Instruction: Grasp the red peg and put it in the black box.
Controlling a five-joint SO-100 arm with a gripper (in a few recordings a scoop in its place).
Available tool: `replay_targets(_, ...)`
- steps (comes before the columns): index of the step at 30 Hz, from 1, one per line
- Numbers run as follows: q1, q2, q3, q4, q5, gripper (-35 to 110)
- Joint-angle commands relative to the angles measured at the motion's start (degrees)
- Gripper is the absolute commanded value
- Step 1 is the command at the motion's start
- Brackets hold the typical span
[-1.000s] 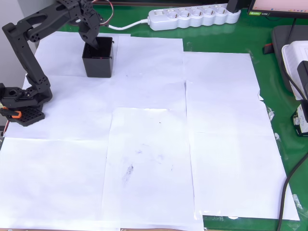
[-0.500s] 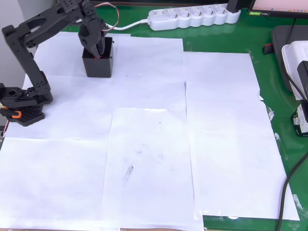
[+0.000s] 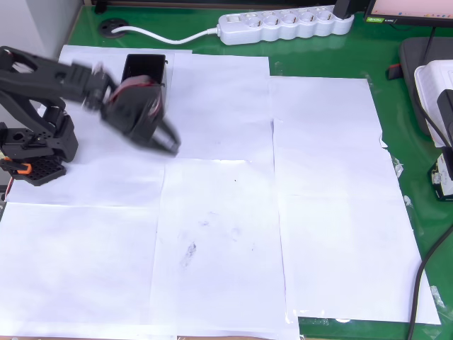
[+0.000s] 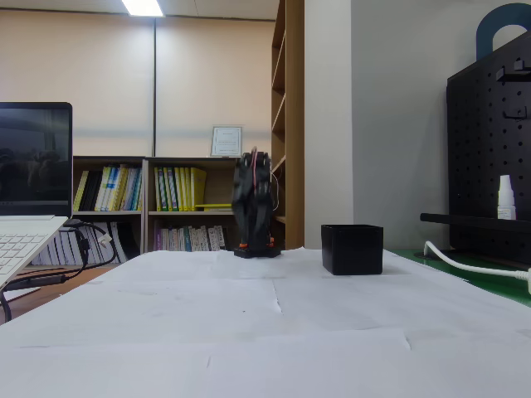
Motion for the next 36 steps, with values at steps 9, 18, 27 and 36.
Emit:
replay_targets(9,0.9,-21.5,-11.3,21.0,-10.4,0)
replay_targets(18,-1.3,-31.8,-11.5,43.8,-13.4,0)
replay_targets(27,-1.9,-44.8,-11.5,54.7,-11.2,0)
replay_targets(36,-9.1,-52.7,-11.5,60.2,-2.2,0)
